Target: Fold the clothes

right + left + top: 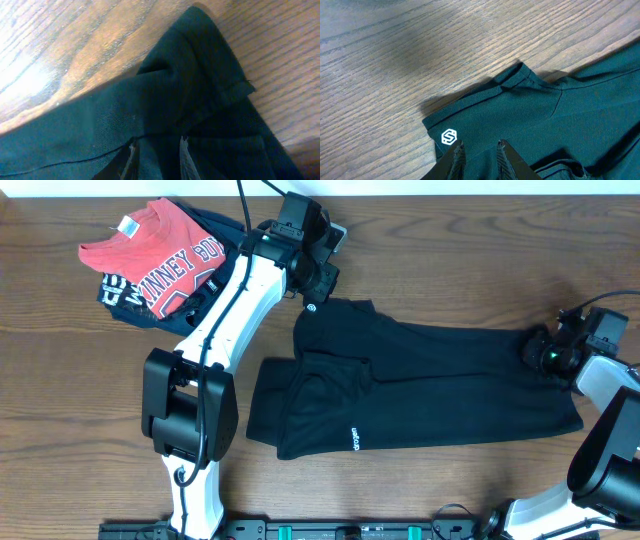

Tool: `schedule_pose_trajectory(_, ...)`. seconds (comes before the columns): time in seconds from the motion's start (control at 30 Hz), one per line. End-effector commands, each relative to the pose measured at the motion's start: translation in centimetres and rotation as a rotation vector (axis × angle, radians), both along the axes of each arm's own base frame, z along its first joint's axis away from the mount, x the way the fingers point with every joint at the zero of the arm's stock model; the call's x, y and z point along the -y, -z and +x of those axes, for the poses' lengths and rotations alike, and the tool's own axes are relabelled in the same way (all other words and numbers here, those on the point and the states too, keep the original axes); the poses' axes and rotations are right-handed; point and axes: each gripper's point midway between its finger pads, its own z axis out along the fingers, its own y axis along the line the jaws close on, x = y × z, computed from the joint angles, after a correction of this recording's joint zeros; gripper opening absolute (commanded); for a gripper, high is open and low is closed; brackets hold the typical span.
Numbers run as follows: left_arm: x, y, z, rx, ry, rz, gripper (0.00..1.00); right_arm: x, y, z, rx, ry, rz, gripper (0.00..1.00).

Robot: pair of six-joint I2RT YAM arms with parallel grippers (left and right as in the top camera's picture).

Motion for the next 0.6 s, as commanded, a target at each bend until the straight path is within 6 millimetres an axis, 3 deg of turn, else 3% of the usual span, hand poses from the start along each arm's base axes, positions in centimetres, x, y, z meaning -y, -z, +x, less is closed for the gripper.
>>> schedule_pose_trajectory(0.0,-0.2,0.0,0.2,0.002,-0.001,0.006,0.24,-0.2,0.9,-0.5,-0.026,0.000,-0.003,0.25)
schedule_pose_trajectory(0.1,-0.2,0.0,0.2,0.002,-0.001,0.006,0.24,-0.3,1.6,-0.6,-0.042,0.008,0.010,0.19)
schedule_pose_trajectory(0.2,-0.2,0.0,0.2,0.003,-0.001,0.007,0.24,-0.2,1.5,-0.2,-0.025,0.016,0.017,0.01)
schedule_pose_trajectory(0.27,-0.2,0.1,0.2,0.002,-0.001,0.007,0.24,-0.3,0.7,0.3,0.011,0.006,0.033,0.01)
schedule_pose_trajectory(0.4,-0.3,0.1,0.0,-0.006,-0.002,0.010,0.24,0.0,-1.6,1.4,0.086,0.005,0.052,0.01)
schedule_pose_trajectory(0.57,-0.3,0.2,-0.1,-0.012,-0.001,0.013,0.24,1.1,-6.7,2.9,0.238,0.010,0.045,0.01)
